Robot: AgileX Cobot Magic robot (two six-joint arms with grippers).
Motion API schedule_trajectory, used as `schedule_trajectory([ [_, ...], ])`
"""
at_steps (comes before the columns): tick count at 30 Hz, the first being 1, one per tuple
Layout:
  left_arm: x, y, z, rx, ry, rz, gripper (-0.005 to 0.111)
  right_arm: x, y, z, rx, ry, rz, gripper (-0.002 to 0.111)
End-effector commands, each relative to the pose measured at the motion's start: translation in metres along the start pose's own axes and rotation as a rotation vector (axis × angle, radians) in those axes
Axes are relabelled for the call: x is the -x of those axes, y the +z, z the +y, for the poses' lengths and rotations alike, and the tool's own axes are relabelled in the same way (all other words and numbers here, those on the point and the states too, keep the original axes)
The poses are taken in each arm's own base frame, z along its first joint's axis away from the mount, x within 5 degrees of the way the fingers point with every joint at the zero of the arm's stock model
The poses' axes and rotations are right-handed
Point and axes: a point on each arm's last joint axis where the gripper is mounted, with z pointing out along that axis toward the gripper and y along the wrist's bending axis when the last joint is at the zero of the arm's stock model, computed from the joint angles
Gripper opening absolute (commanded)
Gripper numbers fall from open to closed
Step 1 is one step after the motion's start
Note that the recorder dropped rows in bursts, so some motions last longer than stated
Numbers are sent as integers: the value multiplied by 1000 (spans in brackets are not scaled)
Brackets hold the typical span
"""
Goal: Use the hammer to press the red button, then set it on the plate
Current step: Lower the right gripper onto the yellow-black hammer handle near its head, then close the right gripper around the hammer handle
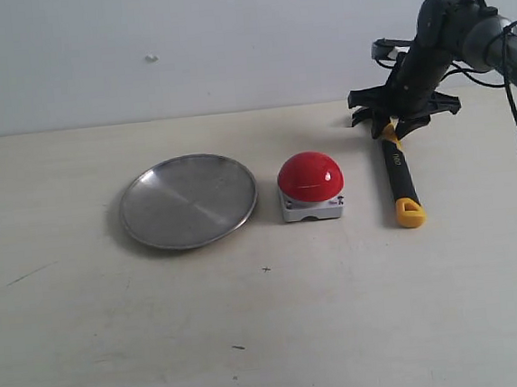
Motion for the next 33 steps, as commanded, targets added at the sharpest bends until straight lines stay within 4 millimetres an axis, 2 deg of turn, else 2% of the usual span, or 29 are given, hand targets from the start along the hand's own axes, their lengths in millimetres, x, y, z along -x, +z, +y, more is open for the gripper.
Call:
schedule_trajectory([
  [1, 1, 0, 0, 2, 1, -13, 0, -2, 6, -1, -20, -3, 10, 41],
  [5, 1, 0, 0, 2, 1, -13, 0, -4, 6, -3, -44, -12, 30, 26],
  [10, 1, 0, 0, 2, 1, -13, 0, -6, 4, -9, -111, -44, 60, 0],
  [15, 1, 0, 0, 2, 1, -13, 0, -3, -9, -9, -129, -67, 54, 0],
  [25, 1, 0, 0, 2, 1, -13, 0, 10, -53, -1, -117, -90, -29, 0],
  [33, 1, 0, 0, 2, 1, -13, 0, 11, -55, -1, -120, -99, -34, 0],
])
